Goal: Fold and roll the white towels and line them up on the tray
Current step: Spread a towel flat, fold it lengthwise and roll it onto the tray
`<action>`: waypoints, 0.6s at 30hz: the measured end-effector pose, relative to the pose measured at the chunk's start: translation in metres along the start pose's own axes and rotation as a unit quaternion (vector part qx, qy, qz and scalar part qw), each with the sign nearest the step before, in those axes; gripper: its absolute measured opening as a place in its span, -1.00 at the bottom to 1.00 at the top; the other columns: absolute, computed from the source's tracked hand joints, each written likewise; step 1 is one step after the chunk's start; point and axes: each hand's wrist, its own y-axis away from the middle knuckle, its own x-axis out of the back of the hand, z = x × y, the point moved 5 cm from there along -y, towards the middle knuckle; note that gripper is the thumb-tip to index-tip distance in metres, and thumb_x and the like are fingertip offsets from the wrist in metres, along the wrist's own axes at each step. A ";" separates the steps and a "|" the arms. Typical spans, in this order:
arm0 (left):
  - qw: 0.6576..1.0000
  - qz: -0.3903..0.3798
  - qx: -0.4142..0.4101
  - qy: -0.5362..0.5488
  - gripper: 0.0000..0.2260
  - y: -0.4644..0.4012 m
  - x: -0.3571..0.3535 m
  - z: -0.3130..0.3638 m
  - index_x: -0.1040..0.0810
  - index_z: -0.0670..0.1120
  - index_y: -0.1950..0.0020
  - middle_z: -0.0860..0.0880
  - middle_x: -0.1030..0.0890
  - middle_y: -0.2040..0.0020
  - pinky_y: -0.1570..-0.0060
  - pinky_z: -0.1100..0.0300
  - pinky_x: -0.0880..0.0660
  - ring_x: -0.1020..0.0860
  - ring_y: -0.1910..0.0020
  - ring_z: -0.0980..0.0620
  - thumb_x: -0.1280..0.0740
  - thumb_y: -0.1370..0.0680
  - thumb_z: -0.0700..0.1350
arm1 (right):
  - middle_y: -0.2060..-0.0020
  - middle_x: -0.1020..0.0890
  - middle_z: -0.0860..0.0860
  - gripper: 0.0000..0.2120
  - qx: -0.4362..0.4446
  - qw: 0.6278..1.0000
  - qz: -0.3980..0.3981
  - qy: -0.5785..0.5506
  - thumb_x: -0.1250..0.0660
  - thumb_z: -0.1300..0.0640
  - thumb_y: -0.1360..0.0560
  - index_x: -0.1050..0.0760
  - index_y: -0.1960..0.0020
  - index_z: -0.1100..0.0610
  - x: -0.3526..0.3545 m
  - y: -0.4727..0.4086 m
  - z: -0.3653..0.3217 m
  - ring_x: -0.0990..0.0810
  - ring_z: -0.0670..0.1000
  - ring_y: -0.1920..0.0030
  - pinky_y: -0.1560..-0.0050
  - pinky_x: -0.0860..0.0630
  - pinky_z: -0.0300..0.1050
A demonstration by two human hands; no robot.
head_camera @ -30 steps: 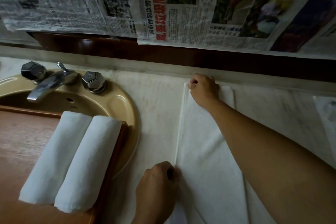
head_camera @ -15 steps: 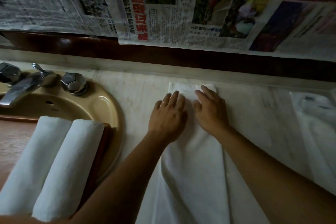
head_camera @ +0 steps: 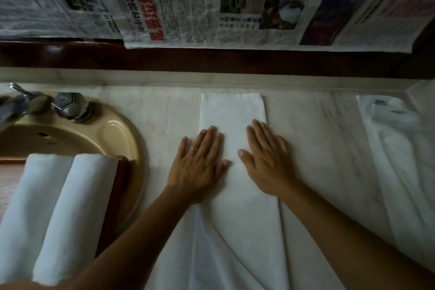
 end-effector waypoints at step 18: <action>0.995 -0.016 0.086 0.040 -0.38 0.029 0.005 -0.004 0.30 -0.08 -0.60 -0.08 0.28 -0.61 -0.56 -0.11 0.22 0.26 -0.60 -0.03 0.24 -0.65 0.22 | -0.60 -0.06 0.05 -0.31 -0.022 1.000 0.004 0.019 0.13 -0.27 -0.60 -0.11 -0.59 0.11 0.001 0.055 -0.003 -0.02 0.02 -0.59 -0.46 -0.13 0.13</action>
